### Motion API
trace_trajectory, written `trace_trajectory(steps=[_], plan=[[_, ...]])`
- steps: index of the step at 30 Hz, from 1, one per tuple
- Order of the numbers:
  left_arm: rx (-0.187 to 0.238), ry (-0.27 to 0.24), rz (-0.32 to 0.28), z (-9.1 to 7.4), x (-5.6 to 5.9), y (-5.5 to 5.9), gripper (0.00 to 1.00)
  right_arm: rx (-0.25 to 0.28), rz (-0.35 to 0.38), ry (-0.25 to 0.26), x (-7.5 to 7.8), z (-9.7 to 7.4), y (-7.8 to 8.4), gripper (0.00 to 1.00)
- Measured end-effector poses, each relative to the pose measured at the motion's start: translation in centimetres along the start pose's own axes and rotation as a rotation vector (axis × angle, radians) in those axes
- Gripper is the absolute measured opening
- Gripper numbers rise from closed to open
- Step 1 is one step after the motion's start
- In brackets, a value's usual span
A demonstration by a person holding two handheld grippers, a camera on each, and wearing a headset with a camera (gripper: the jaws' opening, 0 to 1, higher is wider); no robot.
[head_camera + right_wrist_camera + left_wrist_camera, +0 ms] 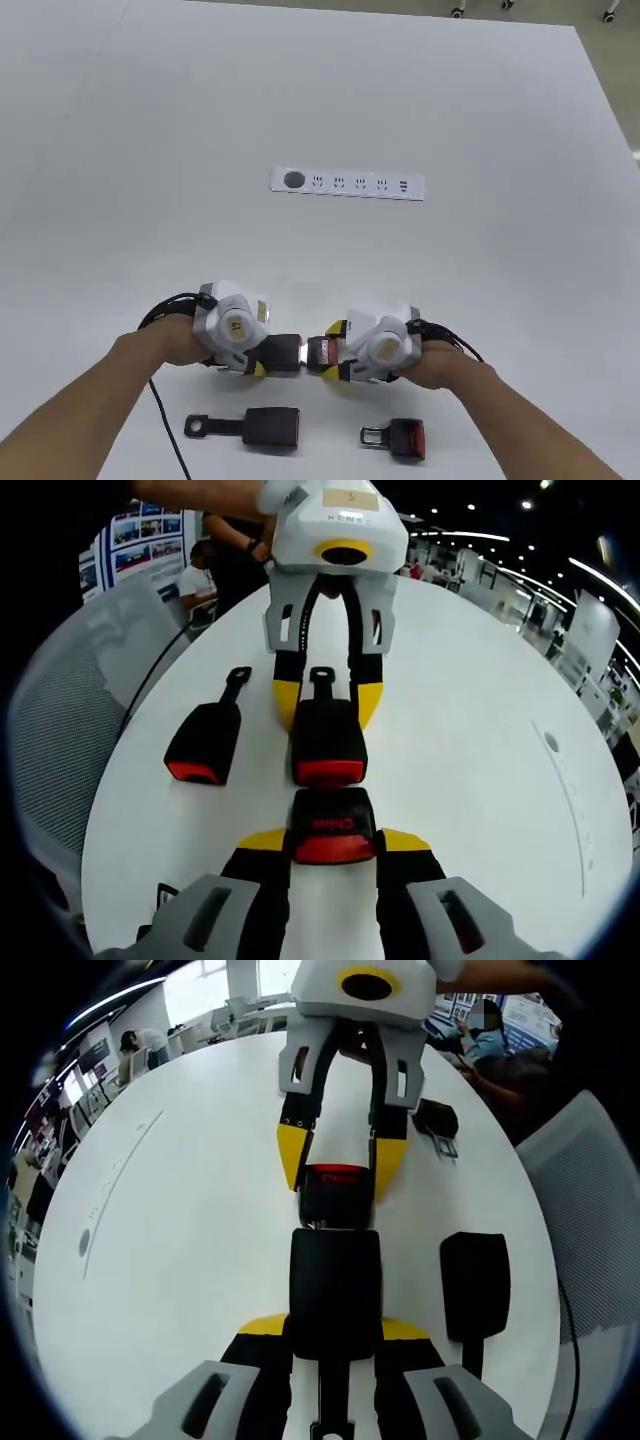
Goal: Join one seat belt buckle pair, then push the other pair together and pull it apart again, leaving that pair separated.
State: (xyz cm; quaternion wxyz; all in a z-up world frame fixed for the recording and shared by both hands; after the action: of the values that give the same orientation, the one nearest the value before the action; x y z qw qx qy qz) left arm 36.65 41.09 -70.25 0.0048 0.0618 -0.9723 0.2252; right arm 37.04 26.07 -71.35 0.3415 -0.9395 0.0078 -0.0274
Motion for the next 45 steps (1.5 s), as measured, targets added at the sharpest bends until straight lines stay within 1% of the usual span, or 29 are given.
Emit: trace_trajectory(steps=[1,2,3,4,5,6,9,13,14,16,23,25,27,30,32,33,35,36,42,44,45], plan=[[-0.013,-0.001,0.009,0.0,0.0,-0.1,0.31,-0.008,0.003,0.0,0.2,0.1,0.1,0.28],[-0.023,0.001,0.013,-0.2,0.2,-0.6,0.31,-0.021,0.006,0.002,0.2,0.3,-0.1,0.28],[-0.024,0.001,0.014,-0.3,0.2,-0.5,0.31,-0.018,0.004,0.002,-0.1,0.1,0.0,0.29],[-0.019,0.002,0.015,-0.2,0.1,-0.3,0.31,-0.015,0.005,0.0,-0.2,0.0,0.1,0.29],[-0.003,0.001,0.013,-0.3,0.2,-0.1,0.31,0.003,0.013,-0.007,-0.1,-0.1,0.4,0.29],[0.006,0.001,0.01,-0.3,0.1,-0.1,0.31,0.009,0.016,-0.008,-0.1,-0.1,0.4,0.29],[0.007,0.003,0.009,-0.2,0.1,-0.2,0.32,0.008,0.015,-0.008,-0.1,-0.2,0.5,0.29],[0.011,0.011,0.006,0.0,-0.2,0.1,0.32,0.009,0.012,-0.007,-0.1,-0.3,0.6,0.3],[0.015,0.011,0.009,0.1,-0.2,0.1,0.33,0.008,0.002,-0.004,-0.1,-0.3,0.6,0.31],[0.02,0.005,0.021,0.2,-0.3,0.4,0.33,0.004,-0.005,0.005,-0.1,-0.1,0.5,0.31],[0.025,-0.013,0.025,0.1,-0.2,0.3,0.34,-0.002,-0.013,0.002,-0.2,-0.5,0.3,0.32],[0.021,-0.026,0.031,0.0,-0.1,0.1,0.35,-0.002,-0.004,0.004,-0.2,-0.6,0.2,0.34],[0.02,-0.028,0.032,0.0,-0.1,0.0,0.35,-0.008,0.0,0.001,-0.2,-0.7,0.3,0.36],[0.035,-0.036,0.019,-0.1,-0.1,-0.1,0.36,-0.012,0.003,-0.004,-0.3,-1.0,0.4,0.4],[0.043,-0.036,0.011,-0.3,0.1,-0.3,0.36,-0.016,0.002,0.002,-0.1,-1.3,0.6,0.43],[0.044,-0.035,0.008,-0.4,0.3,-0.4,0.37,-0.017,0.003,0.003,-0.2,-1.4,0.6,0.44],[0.036,-0.037,-0.001,-0.5,0.4,-0.4,0.39,-0.009,0.017,-0.001,-0.2,-1.8,0.5,0.48],[0.039,-0.039,-0.007,-0.6,0.5,-0.5,0.41,-0.012,0.015,0.006,-0.2,-1.9,0.6,0.5],[0.05,-0.051,-0.036,-1.2,0.5,-0.3,0.45,-0.012,0.022,0.018,-0.7,-3.1,0.8,0.54],[0.051,-0.051,-0.057,-1.5,0.8,-0.3,0.47,-0.009,0.035,0.028,-0.4,-3.3,1.0,0.55],[0.057,-0.052,-0.058,-1.6,0.9,-0.3,0.47,-0.006,0.044,0.03,-0.2,-3.4,1.1,0.56]])
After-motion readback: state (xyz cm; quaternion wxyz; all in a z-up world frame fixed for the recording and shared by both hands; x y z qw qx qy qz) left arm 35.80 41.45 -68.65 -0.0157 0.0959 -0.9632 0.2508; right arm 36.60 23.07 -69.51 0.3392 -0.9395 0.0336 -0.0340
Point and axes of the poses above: the centre of the closed fingertips' face, and the gripper's own axes: z roughly forward along the fingers, x roughly to its right, y roughly out of its underside, the point moved 8 cm from there along -z, roughly backward along the fingers
